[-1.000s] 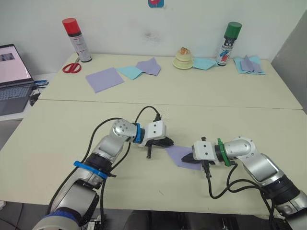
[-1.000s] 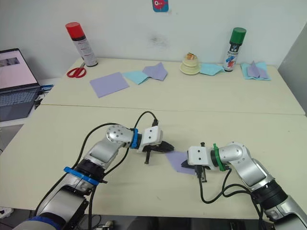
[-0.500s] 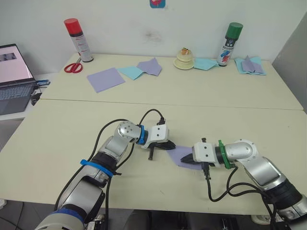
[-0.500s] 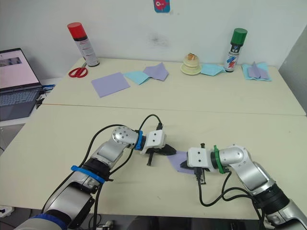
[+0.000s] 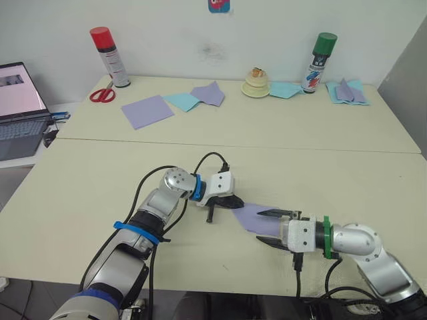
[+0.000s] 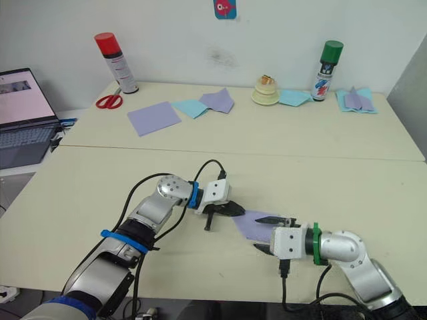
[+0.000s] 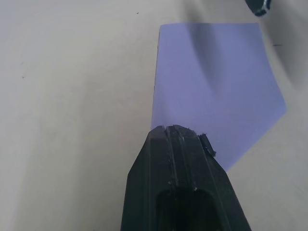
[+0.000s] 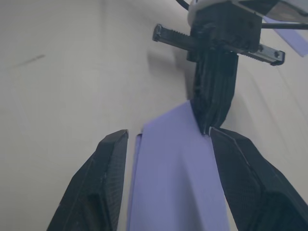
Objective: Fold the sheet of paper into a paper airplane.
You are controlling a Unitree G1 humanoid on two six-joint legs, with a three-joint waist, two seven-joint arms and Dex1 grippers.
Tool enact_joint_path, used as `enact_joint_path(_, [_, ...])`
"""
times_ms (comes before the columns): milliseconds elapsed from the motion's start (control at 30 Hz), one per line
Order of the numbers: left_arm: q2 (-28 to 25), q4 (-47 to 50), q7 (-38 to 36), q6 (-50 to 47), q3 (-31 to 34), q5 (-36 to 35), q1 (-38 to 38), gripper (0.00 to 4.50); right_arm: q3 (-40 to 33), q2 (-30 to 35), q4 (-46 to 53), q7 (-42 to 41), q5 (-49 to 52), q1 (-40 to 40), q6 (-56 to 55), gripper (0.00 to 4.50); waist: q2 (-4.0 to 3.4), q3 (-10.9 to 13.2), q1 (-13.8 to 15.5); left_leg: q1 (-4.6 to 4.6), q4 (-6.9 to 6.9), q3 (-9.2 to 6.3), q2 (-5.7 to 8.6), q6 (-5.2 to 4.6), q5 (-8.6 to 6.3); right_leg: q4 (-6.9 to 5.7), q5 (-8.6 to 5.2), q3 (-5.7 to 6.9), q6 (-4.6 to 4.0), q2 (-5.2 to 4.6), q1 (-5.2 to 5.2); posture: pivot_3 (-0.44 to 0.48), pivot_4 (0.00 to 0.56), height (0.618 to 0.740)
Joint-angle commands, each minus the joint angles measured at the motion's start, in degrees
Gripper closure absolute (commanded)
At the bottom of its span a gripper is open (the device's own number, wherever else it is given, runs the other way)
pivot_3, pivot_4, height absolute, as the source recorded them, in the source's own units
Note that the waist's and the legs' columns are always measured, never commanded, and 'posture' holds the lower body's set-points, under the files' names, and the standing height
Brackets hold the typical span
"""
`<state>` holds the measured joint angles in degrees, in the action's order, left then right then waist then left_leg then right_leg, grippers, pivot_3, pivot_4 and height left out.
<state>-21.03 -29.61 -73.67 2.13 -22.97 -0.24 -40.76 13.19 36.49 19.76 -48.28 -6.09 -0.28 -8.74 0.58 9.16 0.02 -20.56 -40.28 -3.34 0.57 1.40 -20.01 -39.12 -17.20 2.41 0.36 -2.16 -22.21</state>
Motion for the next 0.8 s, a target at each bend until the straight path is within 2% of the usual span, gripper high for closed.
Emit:
enact_joint_path(33, [0.35,-1.45,-1.66,-1.37,-1.55,1.07,0.74,4.50,0.28,-1.50,-0.48,4.59,-3.59,0.25,-1.90,1.68,0.01,-0.01,0.02,0.00,0.00,-0.01,0.00,0.00,0.00,0.00,0.00,0.00,0.00,0.00,0.00,0.000,0.150,0.717])
enact_joint_path(367, [0.48,-1.73,-2.05,-1.87,-1.23,1.16,0.40,4.50,2.28,-1.62,-3.42,5.85,-5.27,0.15,-4.82,1.68,0.01,-0.01,0.00,0.01,0.00,0.01,-0.01,0.00,0.00,0.01,0.00,-0.02,0.00,0.02,0.00,0.000,0.150,0.717])
enact_joint_path(667, [0.08,-0.89,-2.33,-2.30,-1.15,1.14,0.85,4.50,2.27,-1.54,-4.57,7.56,-8.01,-0.03,-3.09,1.68,0.01,-0.01,0.00,0.01,0.00,0.01,-0.01,0.00,0.00,0.00,0.00,-0.02,0.00,0.02,0.00,0.000,0.150,0.717])
enact_joint_path(800, [0.03,-0.87,-2.39,-2.41,-1.18,1.18,0.87,4.50,2.97,-0.54,-5.00,7.74,-9.57,-0.22,-6.24,1.68,0.01,-0.01,0.00,0.02,0.00,0.02,-0.01,0.00,0.00,-0.01,0.00,-0.02,0.00,0.02,0.00,0.000,0.150,0.717])
